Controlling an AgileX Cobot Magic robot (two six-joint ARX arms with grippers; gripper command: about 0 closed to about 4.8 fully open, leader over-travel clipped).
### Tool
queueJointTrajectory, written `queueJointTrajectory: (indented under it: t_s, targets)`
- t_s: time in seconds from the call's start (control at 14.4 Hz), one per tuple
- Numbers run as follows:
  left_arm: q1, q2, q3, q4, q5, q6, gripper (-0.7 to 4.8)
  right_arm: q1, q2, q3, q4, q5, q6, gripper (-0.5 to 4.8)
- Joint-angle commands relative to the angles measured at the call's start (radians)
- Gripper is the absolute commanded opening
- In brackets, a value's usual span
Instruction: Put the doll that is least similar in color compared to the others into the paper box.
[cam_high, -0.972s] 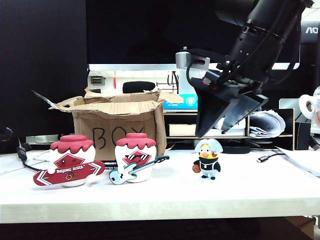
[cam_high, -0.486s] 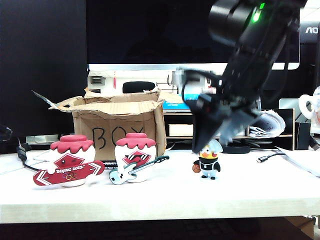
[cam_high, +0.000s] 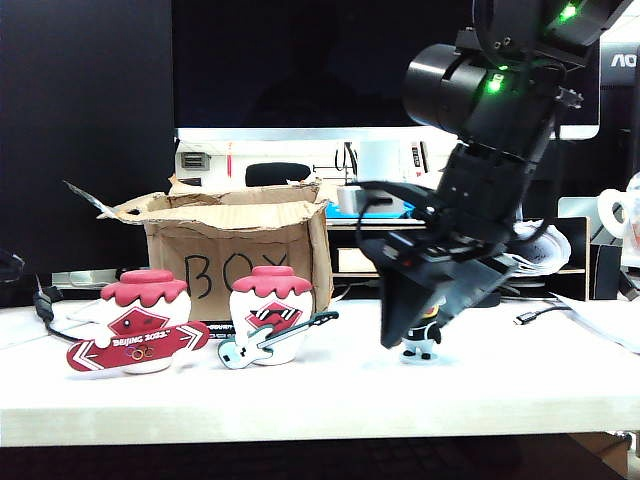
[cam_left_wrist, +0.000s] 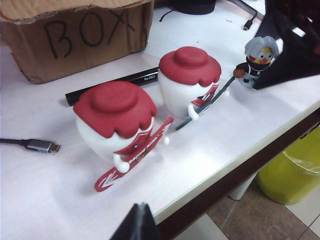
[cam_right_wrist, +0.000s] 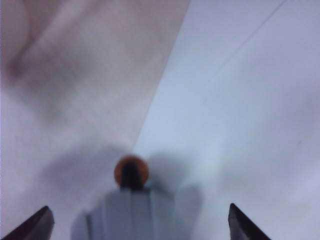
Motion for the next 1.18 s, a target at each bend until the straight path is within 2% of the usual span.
queueJointTrajectory:
  t_s: [0.07, 0.21, 0.35, 0.69, 0.9, 1.18]
  targets:
    - [0.001, 0.0, 0.001, 0.01, 0.0, 0.001, -0.05, 0.003, -0.003, 0.003, 0.024, -0.004, 0.007, 2.2]
    - [0.001, 0.0, 0.001, 0.01, 0.0, 0.001, -0.05, 0.003, -0.003, 0.003, 0.023, -0.004, 0.007, 1.93]
    - [0.001, 0.0, 0.001, 0.01, 0.0, 0.001, -0.05, 0.003, -0.003, 0.003, 0.021, -0.004, 0.007, 0.83]
    - [0.001, 0.0, 0.001, 0.01, 0.0, 0.001, -0.05, 0.003, -0.003, 0.029, -0.021, 0.0, 0.008, 0.84]
    - [0.001, 0.0, 0.001, 0.01, 0.0, 0.001, -0.05, 0.005, -0.025, 0.134, -0.119, 0.0, 0.015, 0.84]
    - [0.001, 0.0, 0.001, 0.01, 0.0, 0.001, -0.05, 0.006, -0.082, 0.291, -0.12, -0.005, 0.047, 0.84]
